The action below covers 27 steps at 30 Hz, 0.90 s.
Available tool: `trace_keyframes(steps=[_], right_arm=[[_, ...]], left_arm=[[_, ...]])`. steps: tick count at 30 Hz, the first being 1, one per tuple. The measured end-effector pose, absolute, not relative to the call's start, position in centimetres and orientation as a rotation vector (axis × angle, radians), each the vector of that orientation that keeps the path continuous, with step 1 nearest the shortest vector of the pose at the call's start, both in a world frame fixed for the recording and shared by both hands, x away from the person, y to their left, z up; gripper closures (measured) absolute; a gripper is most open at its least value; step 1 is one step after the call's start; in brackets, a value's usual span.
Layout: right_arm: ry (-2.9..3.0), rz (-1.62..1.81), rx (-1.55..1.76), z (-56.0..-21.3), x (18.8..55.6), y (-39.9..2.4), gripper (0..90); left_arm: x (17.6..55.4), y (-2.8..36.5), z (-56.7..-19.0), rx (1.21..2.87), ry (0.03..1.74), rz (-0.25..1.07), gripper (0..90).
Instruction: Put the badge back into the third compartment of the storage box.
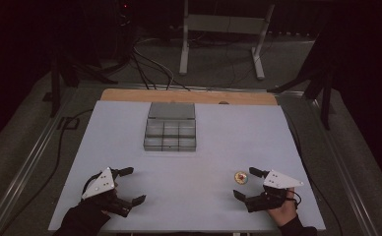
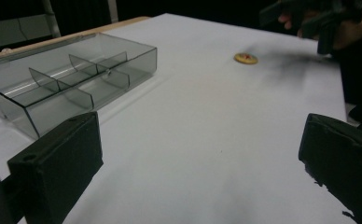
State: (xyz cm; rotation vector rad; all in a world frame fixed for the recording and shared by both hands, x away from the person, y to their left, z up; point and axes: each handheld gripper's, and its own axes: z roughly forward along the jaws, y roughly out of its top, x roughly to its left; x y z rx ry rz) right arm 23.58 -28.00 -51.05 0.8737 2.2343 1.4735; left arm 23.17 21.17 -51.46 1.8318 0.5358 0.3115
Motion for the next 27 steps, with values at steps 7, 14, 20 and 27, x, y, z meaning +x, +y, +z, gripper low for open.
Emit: trace_keyframes(steps=[7,14,20,27], right_arm=[[2.253,1.449,0.880,-51.1,23.5,-27.9,0.0],[2.317,1.459,0.873,-51.2,23.6,-27.5,0.0],[2.371,1.505,0.863,-51.0,23.5,-27.0,0.0],[2.388,1.565,0.821,-50.3,23.4,-26.5,0.0]], left_arm=[[23.1,21.3,-51.4,1.832,0.540,0.320,0.1],[23.1,21.1,-51.3,1.845,0.530,0.312,0.1],[23.2,21.2,-51.4,1.833,0.541,0.302,0.1],[23.2,21.1,-51.4,1.837,0.540,0.302,0.1]])
